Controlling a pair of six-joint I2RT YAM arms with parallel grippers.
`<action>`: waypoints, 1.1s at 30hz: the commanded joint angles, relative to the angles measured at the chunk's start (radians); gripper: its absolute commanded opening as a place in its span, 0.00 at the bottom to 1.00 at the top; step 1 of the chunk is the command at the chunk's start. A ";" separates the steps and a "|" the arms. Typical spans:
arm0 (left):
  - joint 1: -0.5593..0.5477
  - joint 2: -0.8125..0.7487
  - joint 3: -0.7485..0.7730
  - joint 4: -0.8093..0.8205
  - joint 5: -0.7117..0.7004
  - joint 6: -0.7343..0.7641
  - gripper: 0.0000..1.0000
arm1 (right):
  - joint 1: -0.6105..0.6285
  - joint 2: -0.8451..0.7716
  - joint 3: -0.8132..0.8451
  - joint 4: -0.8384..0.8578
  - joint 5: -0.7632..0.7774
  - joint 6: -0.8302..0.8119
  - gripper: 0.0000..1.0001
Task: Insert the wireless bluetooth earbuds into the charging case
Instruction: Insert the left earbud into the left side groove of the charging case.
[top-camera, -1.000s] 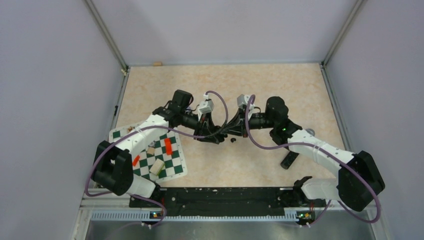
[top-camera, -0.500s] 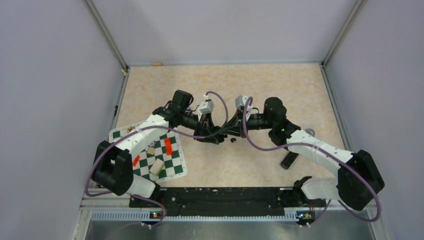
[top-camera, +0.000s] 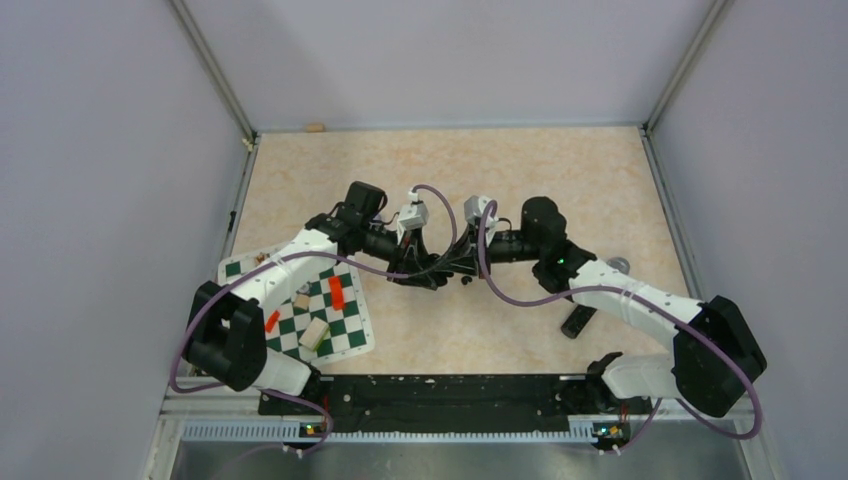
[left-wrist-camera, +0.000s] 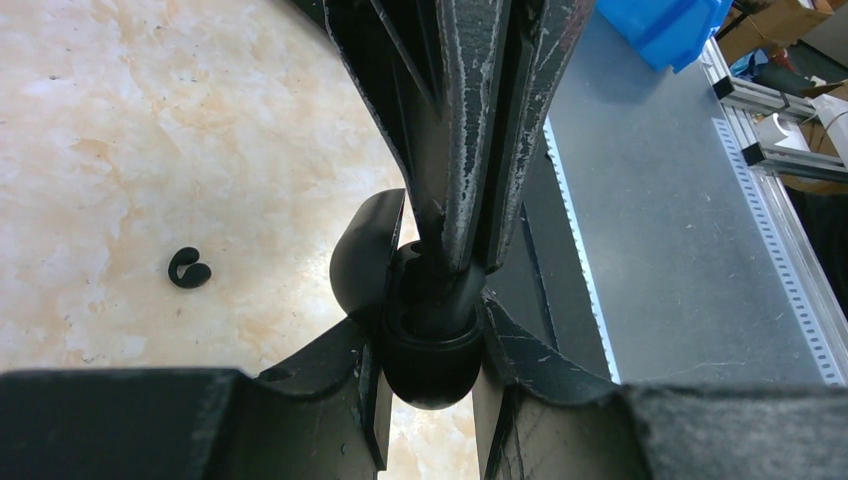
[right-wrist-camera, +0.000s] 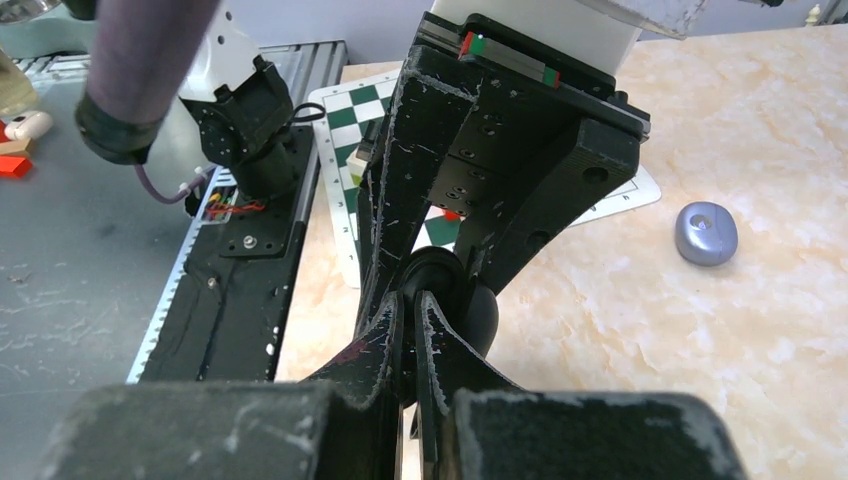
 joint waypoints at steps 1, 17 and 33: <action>-0.010 -0.011 0.044 0.015 0.051 0.030 0.00 | 0.022 0.012 0.046 -0.031 0.024 -0.043 0.00; -0.010 -0.025 0.045 0.006 0.048 0.040 0.00 | -0.007 -0.110 0.155 -0.221 0.018 -0.133 0.33; -0.007 -0.084 0.055 -0.039 -0.011 0.092 0.00 | -0.039 -0.019 0.128 -0.288 0.038 -0.185 0.33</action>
